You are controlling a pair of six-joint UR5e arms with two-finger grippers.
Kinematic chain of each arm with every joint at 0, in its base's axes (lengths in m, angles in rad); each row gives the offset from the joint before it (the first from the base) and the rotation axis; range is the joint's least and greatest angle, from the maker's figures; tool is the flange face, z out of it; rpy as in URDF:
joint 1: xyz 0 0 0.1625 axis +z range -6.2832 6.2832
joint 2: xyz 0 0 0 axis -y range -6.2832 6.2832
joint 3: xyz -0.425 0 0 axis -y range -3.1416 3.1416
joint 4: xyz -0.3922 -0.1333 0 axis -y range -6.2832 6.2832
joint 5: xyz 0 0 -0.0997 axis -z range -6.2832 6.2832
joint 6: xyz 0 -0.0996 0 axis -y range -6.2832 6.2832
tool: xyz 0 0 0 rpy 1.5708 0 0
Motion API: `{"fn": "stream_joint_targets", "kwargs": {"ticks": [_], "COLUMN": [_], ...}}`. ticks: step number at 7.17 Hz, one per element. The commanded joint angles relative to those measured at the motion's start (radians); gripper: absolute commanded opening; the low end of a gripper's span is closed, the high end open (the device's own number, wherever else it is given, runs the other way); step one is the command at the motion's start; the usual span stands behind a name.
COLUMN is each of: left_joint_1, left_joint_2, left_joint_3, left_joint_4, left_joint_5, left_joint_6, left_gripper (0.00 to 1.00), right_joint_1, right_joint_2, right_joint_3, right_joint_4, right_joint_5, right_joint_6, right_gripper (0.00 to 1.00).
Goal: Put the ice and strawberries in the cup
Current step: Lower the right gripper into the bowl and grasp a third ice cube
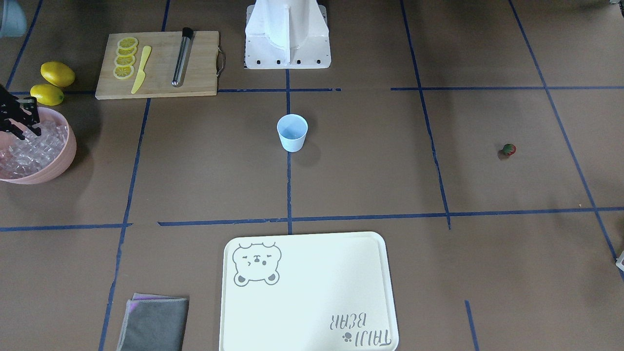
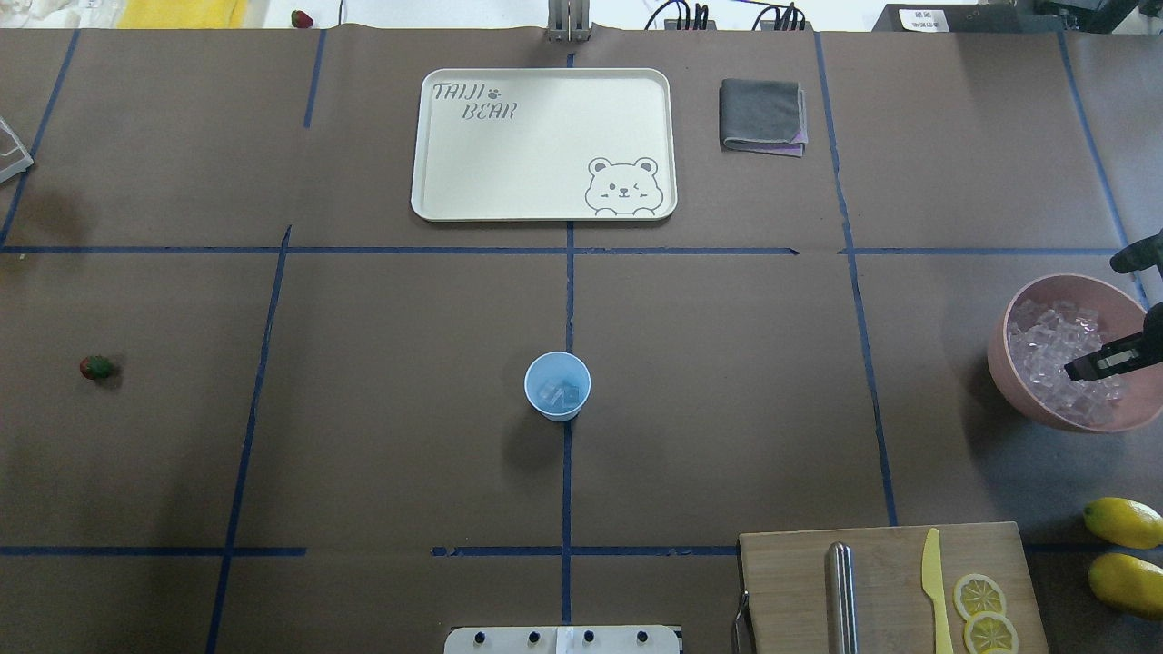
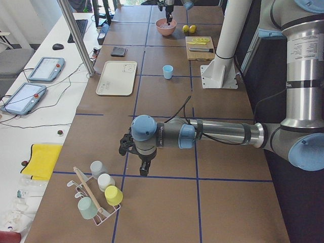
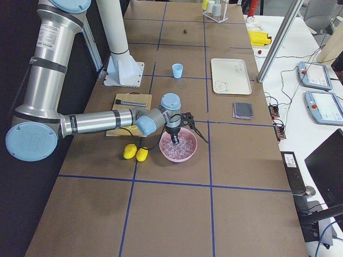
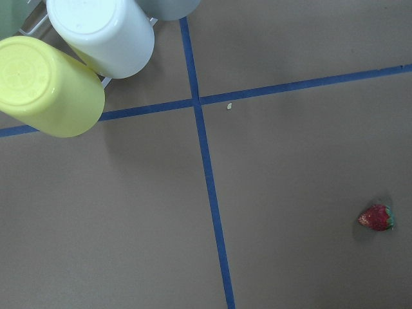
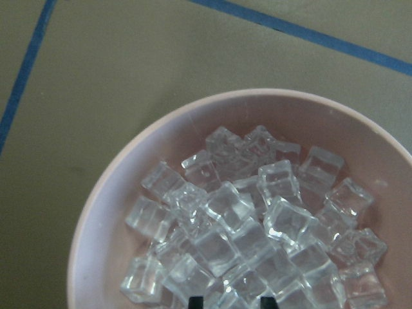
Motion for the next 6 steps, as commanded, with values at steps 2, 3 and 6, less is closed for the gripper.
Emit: {"fn": "stream_joint_targets", "kwargs": {"ticks": [2, 3, 6], "left_joint_1": [0.000, 0.000, 0.000], "left_joint_2": [-0.002, -0.002, -0.012], "left_joint_3": [-0.006, -0.007, 0.002], "left_joint_4": [0.000, -0.002, -0.002], "left_joint_5": [0.000, 0.000, 0.000], "left_joint_6": [-0.002, -0.003, -0.003], "left_gripper": [1.00, 1.00, 1.00], "right_joint_1": [0.041, 0.039, -0.147], "right_joint_2": [0.151, 0.259, 0.575], "right_joint_3": [0.072, 0.071, 0.043], "right_joint_4": [-0.174, -0.262, -0.438], "right_joint_5": [0.041, 0.041, -0.012], "right_joint_6": [0.033, 0.089, 0.313], "right_gripper": [0.04, 0.04, 0.00]}}
